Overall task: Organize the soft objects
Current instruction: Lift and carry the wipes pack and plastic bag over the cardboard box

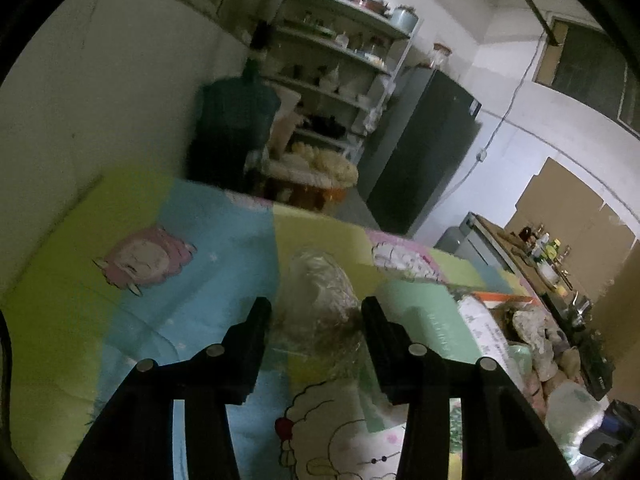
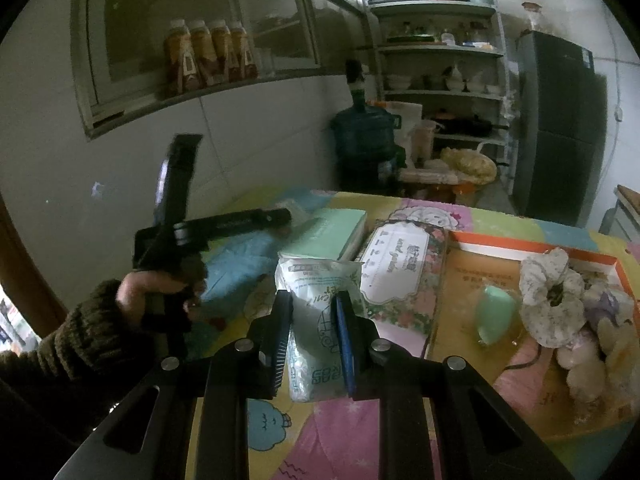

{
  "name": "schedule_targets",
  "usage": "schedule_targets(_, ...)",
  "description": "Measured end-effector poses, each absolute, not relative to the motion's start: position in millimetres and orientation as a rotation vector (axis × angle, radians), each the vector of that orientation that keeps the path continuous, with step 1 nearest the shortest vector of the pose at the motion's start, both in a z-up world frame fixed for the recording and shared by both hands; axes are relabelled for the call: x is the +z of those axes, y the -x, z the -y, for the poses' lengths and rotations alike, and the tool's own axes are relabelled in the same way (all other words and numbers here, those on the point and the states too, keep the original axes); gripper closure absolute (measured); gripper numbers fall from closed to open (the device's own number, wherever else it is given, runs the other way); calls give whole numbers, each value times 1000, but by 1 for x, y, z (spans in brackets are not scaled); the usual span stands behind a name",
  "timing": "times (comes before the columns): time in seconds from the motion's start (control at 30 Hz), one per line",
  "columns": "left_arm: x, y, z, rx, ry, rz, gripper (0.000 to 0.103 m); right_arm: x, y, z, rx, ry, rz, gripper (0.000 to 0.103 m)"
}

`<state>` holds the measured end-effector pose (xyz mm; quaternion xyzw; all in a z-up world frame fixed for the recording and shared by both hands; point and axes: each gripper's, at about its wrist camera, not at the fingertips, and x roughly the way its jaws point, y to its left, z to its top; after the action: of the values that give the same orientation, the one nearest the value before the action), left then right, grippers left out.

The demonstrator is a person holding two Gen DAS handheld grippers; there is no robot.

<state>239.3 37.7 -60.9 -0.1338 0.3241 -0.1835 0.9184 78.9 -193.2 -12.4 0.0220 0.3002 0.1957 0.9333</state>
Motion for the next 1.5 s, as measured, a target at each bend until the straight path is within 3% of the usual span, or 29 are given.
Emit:
schedule_targets(0.33,-2,-176,-29,-357,188,-516,56,-6,-71,198,387,-59,-582,80)
schedule_targets(0.67,37,-121,34,-450,106,-437,56,10,-48,231,308,-82,-508,81)
schedule_targets(1.5,17,-86,198,-640,-17,-482,56,0,1,359,57,-137,-438,81)
